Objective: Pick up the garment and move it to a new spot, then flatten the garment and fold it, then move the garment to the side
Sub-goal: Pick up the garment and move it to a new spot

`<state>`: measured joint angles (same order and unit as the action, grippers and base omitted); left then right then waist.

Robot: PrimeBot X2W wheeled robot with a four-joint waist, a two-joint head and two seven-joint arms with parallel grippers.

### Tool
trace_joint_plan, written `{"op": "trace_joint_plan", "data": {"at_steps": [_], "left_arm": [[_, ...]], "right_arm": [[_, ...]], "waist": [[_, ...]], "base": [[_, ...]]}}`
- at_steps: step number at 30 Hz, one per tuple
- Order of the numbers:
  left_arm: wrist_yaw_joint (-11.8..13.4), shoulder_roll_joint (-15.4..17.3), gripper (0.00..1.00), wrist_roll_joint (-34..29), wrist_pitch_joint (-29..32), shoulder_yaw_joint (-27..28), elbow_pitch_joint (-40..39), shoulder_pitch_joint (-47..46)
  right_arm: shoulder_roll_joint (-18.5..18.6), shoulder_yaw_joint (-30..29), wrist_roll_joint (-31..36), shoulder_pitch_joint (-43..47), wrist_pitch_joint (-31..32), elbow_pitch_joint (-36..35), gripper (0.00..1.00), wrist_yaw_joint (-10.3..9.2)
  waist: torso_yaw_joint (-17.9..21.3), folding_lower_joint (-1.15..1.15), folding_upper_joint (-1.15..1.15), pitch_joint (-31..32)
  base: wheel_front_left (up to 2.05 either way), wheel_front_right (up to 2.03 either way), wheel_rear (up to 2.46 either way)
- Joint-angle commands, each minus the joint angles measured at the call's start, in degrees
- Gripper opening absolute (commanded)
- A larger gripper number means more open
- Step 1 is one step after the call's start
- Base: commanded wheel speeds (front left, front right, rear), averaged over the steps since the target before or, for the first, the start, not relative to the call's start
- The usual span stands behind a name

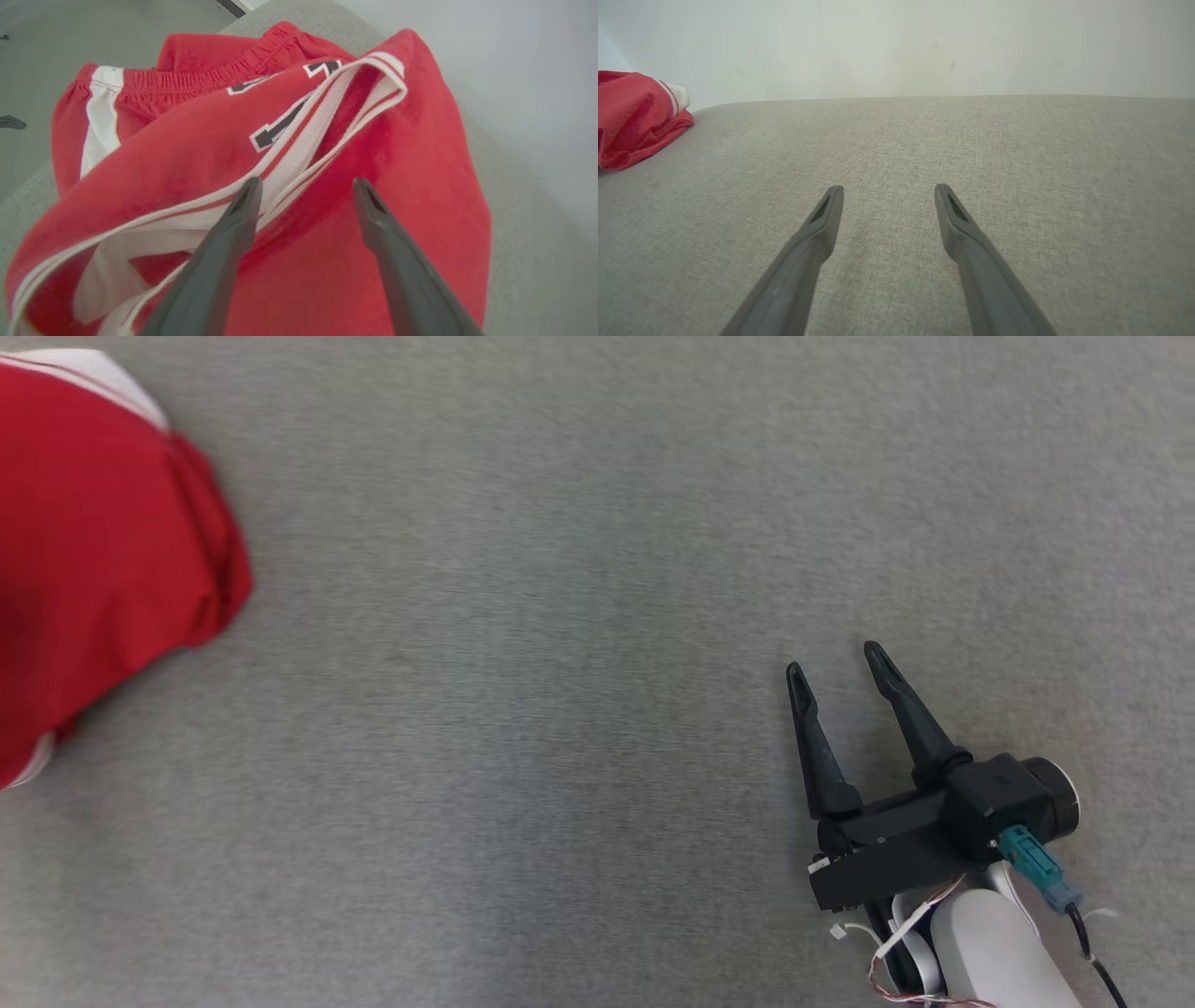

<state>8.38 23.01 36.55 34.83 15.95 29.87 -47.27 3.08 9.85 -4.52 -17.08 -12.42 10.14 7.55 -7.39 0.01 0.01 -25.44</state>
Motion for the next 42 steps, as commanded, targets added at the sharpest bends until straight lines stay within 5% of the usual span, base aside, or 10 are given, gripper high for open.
{"op": "trace_joint_plan", "data": {"at_steps": [1, 8, 9, 10, 28, 34, 42], "left_arm": [[0.6, 0.6, 1.0, -0.9, 0.5, -0.3, -1.0, 1.3], [2.7, 2.8, 1.0, -5.3, 1.4, -2.9, -3.5, 5.0], [2.7, 3.0, 0.41, -5.5, 1.2, -3.0, -3.7, 5.3], [2.6, 3.2, 0.0, -5.7, 0.9, -3.1, -4.0, 5.6], [-6.4, 6.8, 0.0, -7.0, -1.8, -8.9, -11.9, -0.7], [-7.9, 4.2, 0.0, -7.4, -1.1, -13.3, -15.5, -7.0], [-10.0, -3.3, 0.0, -5.4, -4.4, -18.1, -14.4, -14.2]], "right_arm": [[-0.1, 0.1, -0.6, -0.9, -0.4, 0.1, 1.0, -0.12], [-0.2, 0.3, -1.2, -1.2, -0.9, 1.2, 1.0, -0.12], [-0.1, 0.2, -1.4, -1.3, -1.0, 1.3, 1.0, -0.12], [-0.1, 0.0, -1.5, -1.3, -1.0, 1.5, 1.0, -0.12], [-0.2, 0.5, -5.8, 1.2, -2.6, 6.5, 1.0, -0.12], [-0.2, 0.5, -8.0, 3.5, -2.8, 8.2, 1.0, -0.12], [-0.2, 0.3, -9.4, 5.3, -2.8, 7.9, 1.0, -0.12]], "waist": [[4.8, -0.01, -0.01, -4.4], [5.8, -0.01, -0.01, -4.5], [5.8, -0.01, -0.01, -4.4], [5.8, -0.01, -0.01, -4.2], [2.9, -0.01, -0.01, 10.4], [5.3, -0.01, -0.01, 16.7], [11.1, -0.01, -0.01, 21.3]], "base": [[0.0, 0.0, 0.0], [0.0, 0.0, 0.0], [0.0, 0.0, 0.0], [0.0, 0.0, 0.0], [0.0, 0.0, 0.0], [0.0, 0.0, 0.0], [0.0, 0.0, 0.0]]}}
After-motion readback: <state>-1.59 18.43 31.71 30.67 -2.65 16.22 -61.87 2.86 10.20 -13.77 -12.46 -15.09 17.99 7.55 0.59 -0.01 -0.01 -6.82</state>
